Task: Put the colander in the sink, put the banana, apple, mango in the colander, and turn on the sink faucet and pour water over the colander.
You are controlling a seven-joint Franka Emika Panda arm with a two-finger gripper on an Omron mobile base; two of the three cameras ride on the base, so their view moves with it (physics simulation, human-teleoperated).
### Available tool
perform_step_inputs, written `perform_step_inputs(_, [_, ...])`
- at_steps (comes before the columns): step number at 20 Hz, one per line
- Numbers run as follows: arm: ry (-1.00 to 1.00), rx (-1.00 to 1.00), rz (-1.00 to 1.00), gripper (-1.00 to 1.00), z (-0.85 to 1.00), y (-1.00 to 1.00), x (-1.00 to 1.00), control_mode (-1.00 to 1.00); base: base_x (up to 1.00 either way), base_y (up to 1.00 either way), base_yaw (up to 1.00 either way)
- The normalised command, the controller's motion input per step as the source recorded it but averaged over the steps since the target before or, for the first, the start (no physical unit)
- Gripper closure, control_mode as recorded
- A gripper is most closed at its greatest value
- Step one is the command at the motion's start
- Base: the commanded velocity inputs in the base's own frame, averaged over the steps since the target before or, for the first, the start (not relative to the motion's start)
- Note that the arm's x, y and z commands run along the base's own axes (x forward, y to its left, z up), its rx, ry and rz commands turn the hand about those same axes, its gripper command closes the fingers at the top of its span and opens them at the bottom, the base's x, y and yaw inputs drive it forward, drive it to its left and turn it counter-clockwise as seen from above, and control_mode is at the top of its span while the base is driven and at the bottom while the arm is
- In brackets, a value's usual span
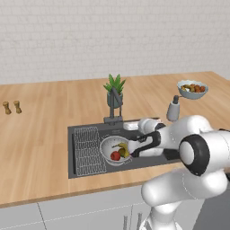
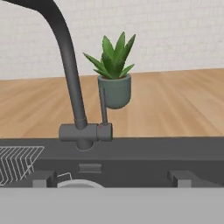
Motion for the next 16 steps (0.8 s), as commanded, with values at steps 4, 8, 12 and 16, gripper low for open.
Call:
perform_step_inputs(4, [0.00,0.00,0.00,-1.00,0.00,0.01,0.21,-1.00,0.00,0.00,0.00])
perform_step_inputs(8, [0.00,0.00,0.00,-1.00,0.00,0.00,0.28,-1.00,0.00,0.00,0.00])
perform_step_inputs(12, [0.00,0.00,0.00,-1.00,0.00,0.00,0.39,-1.00,0.00,0.00,0.00])
perform_step_inputs(16, [0.00,0.00,0.00,-1.00,0.00,0.02,0.49,-1.00,0.00,0.00,0.00])
